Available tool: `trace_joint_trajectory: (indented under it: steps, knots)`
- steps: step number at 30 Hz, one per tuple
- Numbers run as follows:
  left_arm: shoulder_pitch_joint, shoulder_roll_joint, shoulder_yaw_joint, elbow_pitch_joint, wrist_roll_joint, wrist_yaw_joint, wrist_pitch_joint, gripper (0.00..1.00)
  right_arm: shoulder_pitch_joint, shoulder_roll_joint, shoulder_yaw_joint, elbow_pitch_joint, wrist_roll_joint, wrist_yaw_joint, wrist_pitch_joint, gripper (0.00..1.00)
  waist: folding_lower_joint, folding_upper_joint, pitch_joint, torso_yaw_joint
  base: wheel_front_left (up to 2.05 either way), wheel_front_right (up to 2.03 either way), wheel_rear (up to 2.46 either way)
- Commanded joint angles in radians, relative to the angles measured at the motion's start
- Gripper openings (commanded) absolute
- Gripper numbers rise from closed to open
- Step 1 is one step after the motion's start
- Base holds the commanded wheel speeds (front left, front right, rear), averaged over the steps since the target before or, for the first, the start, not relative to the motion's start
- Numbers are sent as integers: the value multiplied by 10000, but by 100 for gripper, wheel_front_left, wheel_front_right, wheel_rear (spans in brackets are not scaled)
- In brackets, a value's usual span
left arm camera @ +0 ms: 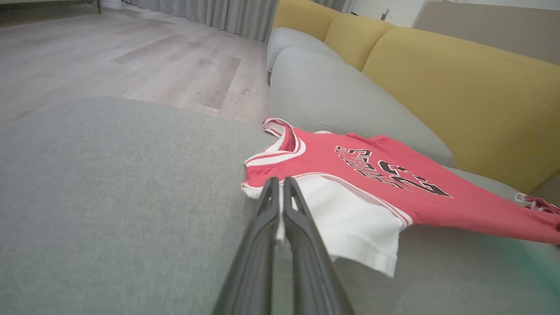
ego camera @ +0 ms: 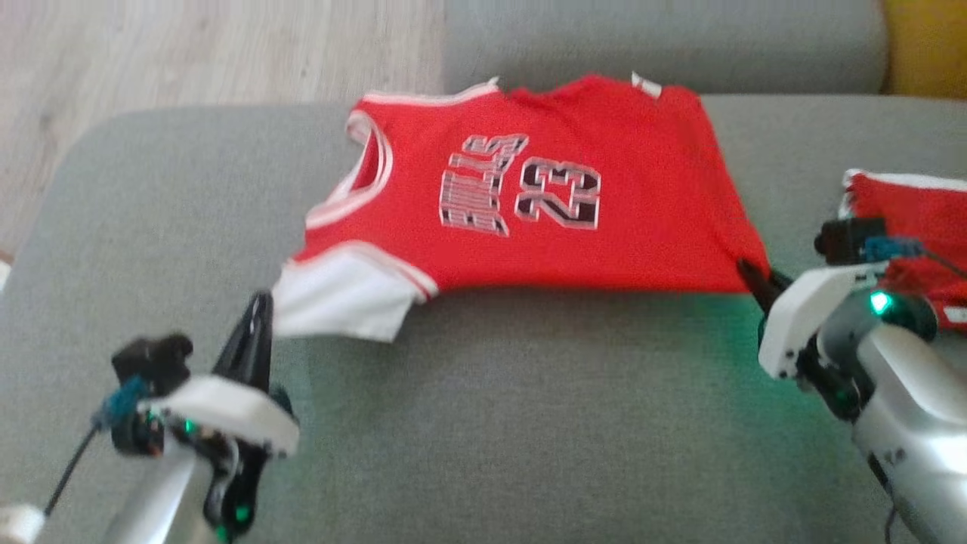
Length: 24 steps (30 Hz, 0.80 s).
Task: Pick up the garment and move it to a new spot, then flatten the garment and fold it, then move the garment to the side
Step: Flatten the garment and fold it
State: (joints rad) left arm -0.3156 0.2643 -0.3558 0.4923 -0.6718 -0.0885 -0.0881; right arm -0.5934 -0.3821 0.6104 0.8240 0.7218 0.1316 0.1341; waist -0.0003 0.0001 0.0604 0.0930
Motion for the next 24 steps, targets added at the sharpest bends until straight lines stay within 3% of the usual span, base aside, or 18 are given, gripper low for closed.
trace_joint_trajectory:
  steps: [1,13,24]
  knots:
    - [52,496,390,-746,-83,197,76,0,90,-299,91,-440,179,-9,35,0,3,-1,-413,-146,0,0,0]
    - [3514,827,681,-4724,-808,1520,1010,0,1988,-1091,125,-2471,1314,-9,803,0,3,-1,-1113,-246,0,0,0]
    - [2988,980,749,-5339,-627,1913,1318,0,2051,-800,-762,-2931,674,-9,1125,0,3,-1,-911,-274,0,0,0]
